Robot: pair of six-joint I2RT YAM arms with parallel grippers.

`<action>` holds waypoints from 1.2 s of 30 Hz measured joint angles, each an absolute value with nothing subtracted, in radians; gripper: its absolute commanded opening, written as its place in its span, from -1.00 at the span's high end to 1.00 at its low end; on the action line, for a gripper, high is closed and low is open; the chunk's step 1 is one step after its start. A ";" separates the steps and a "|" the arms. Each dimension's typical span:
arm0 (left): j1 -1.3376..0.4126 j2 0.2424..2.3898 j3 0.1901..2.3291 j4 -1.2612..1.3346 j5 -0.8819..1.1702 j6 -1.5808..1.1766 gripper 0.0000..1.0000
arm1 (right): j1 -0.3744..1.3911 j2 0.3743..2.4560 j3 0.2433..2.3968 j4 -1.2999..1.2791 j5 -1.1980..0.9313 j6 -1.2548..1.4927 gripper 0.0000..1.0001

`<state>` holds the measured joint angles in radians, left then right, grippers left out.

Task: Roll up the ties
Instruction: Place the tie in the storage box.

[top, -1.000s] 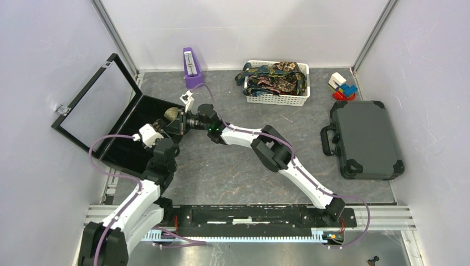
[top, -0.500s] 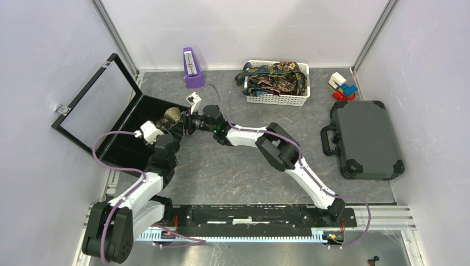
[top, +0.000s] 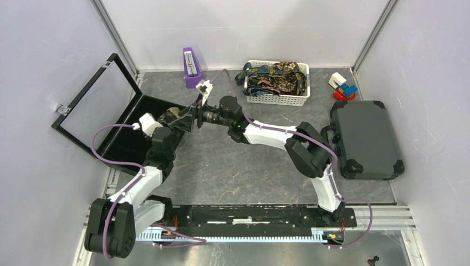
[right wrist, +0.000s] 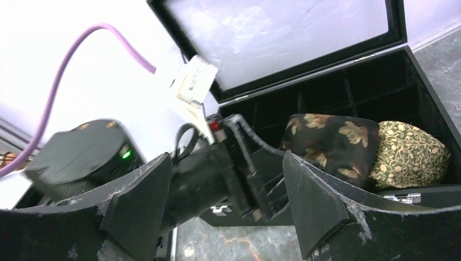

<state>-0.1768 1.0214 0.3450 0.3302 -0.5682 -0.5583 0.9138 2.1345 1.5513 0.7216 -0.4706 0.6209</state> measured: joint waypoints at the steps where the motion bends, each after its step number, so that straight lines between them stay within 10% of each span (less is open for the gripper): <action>1: -0.172 1.021 0.352 0.330 -0.564 -0.558 -0.08 | 0.913 2.104 1.518 0.733 -0.473 0.620 -0.64; 36: -0.093 1.308 0.590 0.149 -0.431 -0.580 -0.16 | 0.841 1.851 0.984 0.990 -0.546 0.722 -0.61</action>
